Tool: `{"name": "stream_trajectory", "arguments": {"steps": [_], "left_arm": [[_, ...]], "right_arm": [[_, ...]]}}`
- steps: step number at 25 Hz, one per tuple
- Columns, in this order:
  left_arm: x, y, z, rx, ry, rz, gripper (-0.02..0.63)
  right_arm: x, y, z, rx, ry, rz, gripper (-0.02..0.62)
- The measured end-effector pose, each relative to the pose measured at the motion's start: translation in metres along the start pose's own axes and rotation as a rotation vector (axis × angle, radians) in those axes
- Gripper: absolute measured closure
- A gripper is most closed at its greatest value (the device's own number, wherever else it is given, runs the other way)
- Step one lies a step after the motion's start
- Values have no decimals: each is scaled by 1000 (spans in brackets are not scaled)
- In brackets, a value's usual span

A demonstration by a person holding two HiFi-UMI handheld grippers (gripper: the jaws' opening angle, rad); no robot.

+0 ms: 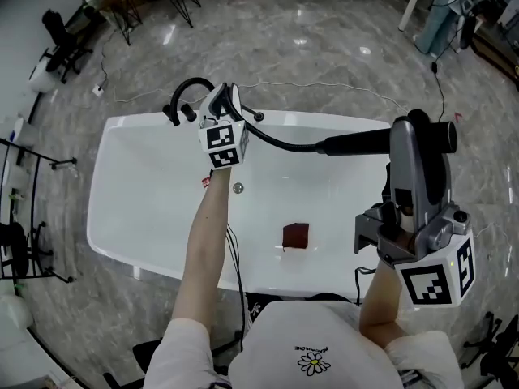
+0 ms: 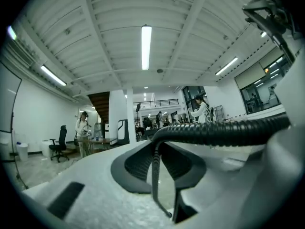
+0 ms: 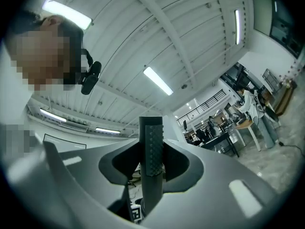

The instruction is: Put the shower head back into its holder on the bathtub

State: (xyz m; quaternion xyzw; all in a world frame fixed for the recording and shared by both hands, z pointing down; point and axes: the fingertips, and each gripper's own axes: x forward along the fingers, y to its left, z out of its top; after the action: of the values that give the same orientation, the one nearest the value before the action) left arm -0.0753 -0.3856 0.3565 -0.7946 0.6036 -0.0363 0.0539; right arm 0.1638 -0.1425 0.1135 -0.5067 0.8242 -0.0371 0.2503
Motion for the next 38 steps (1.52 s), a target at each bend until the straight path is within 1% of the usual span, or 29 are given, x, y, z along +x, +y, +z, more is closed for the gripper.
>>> {"name": "stream_trajectory", "arguments": {"steps": [1, 3, 6, 8, 11, 14, 17, 19, 22, 27, 30, 31, 33, 34, 38], "left_arm": [[8, -2, 15, 12, -22, -14, 548], [22, -11, 31, 36, -42, -43, 546], [43, -27, 33, 75, -45, -90, 546], [54, -35, 27, 73, -38, -106, 546], [70, -44, 7, 57, -9, -120, 546], [85, -46, -22, 25, 30, -125, 546], [96, -47, -61, -16, 86, -123, 546], [100, -53, -93, -27, 144, -134, 545], [99, -66, -137, -36, 228, -158, 545], [88, -73, -184, -89, 295, -166, 543], [81, -69, -197, -129, 311, -175, 534], [78, -68, -198, -151, 308, -183, 521], [71, -64, -200, -177, 294, -193, 477], [67, -62, -200, -177, 288, -196, 468], [51, -56, -195, -161, 260, -207, 466]], "right_arm": [[-2, -4, 3, 0, -10, -7, 459], [-4, -12, 4, 3, -24, -19, 459], [-2, -27, 0, 24, -38, -33, 459], [1, -36, -4, 24, -37, -45, 459], [8, -49, -12, 15, -17, -60, 459], [20, -59, -22, 13, 2, -72, 460], [29, -66, -34, 7, 19, -78, 459], [35, -70, -41, 1, 27, -79, 460], [49, -69, -51, -18, 34, -75, 460], [79, -54, -68, -38, 20, -37, 460], [98, -46, -79, -39, 9, -18, 460], [104, -42, -82, -40, 6, -11, 460], [118, -37, -88, -47, 1, 7, 460], [125, -34, -92, -52, 0, 16, 460], [149, -26, -107, -74, 1, 47, 460]]}}
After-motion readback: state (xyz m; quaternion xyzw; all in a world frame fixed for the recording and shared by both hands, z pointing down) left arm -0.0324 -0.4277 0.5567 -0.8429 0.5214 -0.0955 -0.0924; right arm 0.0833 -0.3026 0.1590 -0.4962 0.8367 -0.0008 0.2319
